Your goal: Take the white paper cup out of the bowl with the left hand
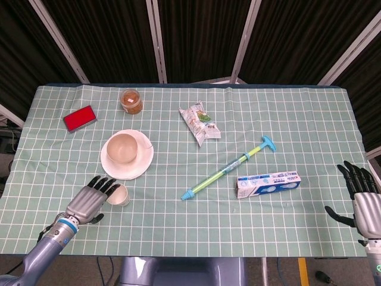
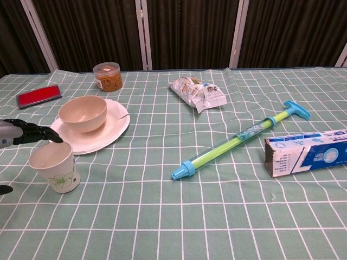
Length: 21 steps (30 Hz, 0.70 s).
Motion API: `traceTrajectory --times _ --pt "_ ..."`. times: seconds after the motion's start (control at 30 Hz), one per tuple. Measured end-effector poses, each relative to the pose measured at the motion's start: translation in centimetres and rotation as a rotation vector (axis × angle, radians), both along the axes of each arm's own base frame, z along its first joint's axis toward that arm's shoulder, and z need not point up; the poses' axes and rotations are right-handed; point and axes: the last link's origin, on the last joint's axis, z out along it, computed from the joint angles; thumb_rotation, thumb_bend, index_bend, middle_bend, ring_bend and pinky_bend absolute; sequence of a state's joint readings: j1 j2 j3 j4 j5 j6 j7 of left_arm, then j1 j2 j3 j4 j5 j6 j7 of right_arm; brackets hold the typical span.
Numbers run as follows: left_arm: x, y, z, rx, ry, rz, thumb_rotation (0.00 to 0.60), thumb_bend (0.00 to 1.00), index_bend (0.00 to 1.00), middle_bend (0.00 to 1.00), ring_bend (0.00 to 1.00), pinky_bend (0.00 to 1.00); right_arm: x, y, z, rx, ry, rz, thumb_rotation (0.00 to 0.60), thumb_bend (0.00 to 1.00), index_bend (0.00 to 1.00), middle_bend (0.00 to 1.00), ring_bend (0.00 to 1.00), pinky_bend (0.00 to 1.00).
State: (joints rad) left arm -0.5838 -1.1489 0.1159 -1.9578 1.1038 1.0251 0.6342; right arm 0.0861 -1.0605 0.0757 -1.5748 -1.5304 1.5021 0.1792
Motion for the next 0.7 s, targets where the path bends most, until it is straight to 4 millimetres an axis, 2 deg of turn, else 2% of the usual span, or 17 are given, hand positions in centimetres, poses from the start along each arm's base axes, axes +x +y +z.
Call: traceTrajectory --times 0.27,0.37,0.53,0.7 --pt "0.9 -1.7 3.8 0.192 -0.159 -0.088 0.600 0.33 0.04 0.00 0.00 0.00 0.0 0.0 -0.2 0.005 0.006 0.001 0.600 0.09 0.01 0.00 0.00 0.00" --pt "0.3 -2.7 5.5 0.297 -0.209 -0.107 0.600 0.33 0.01 0.00 0.00 0.00 0.1 0.0 -0.3 0.009 0.014 0.003 0.600 0.09 0.01 0.00 0.00 0.00" --pt "-3.1 -4.9 7.7 0.515 -0.226 -0.070 0.600 0.31 0.00 0.00 0.00 0.00 0.2 -0.1 -0.7 0.016 0.019 0.003 0.600 0.09 0.01 0.00 0.00 0.00" --pt "-7.0 -6.8 7.9 0.613 -0.179 0.007 0.600 0.29 0.00 0.00 0.00 0.00 0.4 -0.1 -0.9 0.017 0.029 0.014 0.600 0.09 0.01 0.00 0.00 0.00"
